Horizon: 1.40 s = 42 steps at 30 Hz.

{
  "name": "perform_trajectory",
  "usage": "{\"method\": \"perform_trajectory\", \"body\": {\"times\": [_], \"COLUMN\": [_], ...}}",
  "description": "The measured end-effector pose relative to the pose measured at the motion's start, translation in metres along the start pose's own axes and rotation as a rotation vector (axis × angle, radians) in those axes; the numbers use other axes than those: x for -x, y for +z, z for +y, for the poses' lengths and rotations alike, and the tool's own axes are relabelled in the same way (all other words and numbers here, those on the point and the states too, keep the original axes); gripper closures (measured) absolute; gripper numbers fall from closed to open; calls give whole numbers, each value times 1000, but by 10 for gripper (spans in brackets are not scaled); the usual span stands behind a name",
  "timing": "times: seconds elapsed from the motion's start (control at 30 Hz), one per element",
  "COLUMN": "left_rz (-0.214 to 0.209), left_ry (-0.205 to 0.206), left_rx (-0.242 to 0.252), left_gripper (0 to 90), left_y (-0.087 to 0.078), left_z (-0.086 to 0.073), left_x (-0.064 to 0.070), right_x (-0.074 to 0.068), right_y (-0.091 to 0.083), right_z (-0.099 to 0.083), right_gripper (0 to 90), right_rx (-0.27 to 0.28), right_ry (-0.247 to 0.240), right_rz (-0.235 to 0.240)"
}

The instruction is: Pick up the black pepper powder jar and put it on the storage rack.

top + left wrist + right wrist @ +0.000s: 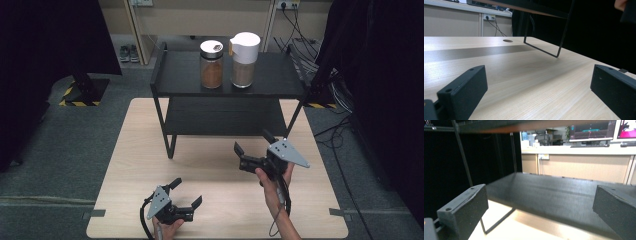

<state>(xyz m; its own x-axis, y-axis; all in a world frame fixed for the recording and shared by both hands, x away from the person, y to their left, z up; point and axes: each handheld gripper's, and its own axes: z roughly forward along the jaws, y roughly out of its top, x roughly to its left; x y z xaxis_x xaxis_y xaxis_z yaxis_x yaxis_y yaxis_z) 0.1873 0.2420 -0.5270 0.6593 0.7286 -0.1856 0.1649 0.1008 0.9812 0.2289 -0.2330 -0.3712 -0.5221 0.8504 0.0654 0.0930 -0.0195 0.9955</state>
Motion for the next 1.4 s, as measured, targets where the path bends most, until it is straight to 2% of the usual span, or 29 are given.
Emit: {"method": "perform_trajectory", "body": {"times": [0.23,0.43,0.6,0.73,1.03,1.27,1.4], "left_rz": [1,2,1,1,1,-1,-1], "left_ry": [0,1,-1,-1,-1,-2,-2], "left_rx": [-1,0,0,1,1,1,0], "left_gripper": [3,3,3,3,3,3,3], "left_y": [0,0,0,0,0,0,0], "left_z": [0,0,0,0,0,0,0], "left_x": [0,0,0,0,0,0,0], "right_x": [-7,-10,-12,-15,-14,-14,-16], "right_y": [-8,-13,-17,-23,-32,-34,-36], "right_z": [-22,-36,-45,-55,-81,-93,-97], "right_gripper": [3,3,3,3,3,3,3], "right_rx": [-50,-72,-106,-113,-113,-106,-94], "right_ry": [-23,-7,-12,-22,7,8,-11], "right_rz": [10,23,31,27,23,26,29]}}
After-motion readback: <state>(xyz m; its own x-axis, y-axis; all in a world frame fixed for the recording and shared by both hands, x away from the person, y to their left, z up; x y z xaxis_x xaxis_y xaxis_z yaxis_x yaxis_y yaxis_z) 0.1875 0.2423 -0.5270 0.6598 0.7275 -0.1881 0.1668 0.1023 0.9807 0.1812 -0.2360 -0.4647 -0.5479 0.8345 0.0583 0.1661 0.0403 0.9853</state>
